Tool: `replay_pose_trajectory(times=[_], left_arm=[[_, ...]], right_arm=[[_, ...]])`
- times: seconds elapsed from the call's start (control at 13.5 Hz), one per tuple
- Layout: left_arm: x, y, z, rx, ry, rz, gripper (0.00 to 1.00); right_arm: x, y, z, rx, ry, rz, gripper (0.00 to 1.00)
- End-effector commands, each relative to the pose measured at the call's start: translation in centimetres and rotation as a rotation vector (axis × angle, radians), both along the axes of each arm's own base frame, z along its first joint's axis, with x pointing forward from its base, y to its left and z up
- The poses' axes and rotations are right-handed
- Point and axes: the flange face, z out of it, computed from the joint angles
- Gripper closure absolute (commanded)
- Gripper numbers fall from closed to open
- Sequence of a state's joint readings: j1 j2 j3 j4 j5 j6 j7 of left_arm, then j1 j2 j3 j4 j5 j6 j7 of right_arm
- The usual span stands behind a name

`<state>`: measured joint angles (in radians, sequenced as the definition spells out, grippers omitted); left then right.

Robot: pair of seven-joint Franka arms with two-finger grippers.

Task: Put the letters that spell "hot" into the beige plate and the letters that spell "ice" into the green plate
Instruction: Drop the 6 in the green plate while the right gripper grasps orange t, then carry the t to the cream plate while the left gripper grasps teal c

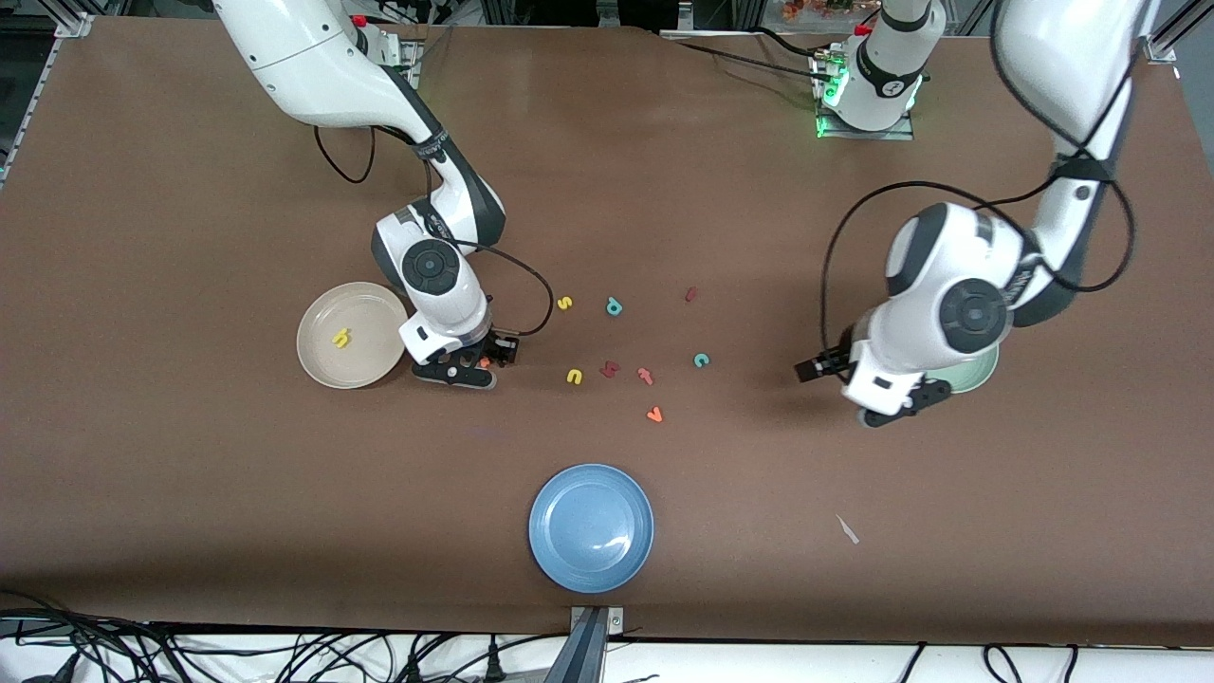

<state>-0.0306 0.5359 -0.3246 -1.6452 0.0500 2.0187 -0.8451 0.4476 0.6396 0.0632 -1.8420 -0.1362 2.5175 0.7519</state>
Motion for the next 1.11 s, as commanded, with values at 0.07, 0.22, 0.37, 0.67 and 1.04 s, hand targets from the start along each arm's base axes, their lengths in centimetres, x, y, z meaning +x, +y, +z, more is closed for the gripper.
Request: replay_pose_trajectory(times=[0.07,0.22,0.37,0.67,1.04], left_arm=[[1.5,-6.7,-4.9,-0.050,-0.071,0.222,0.00],[0.7,-9.4,-7.1,-0.066,-0.085,0.245,0.00],[-0.3,-10.8,-9.2,-0.043,-0.067,0.228,0.09],[-1.7,-11.9,-12.2,-0.017,-0.028,0.213,0.21],[-3.3,-13.1,-13.2,-0.003,-0.005,0.186,0.28]], right_arm=[[0.0,0.3,-0.9,-0.003,-0.015,-0.004,0.63],[-0.1,0.4,-0.9,-0.002,-0.018,-0.002,0.77],[0.0,0.1,-0.8,-0.009,-0.018,0.007,0.89],[0.2,-1.9,2.8,-0.056,0.007,0.065,0.91],[-0.4,-10.9,8.8,-0.123,0.086,0.205,0.89]])
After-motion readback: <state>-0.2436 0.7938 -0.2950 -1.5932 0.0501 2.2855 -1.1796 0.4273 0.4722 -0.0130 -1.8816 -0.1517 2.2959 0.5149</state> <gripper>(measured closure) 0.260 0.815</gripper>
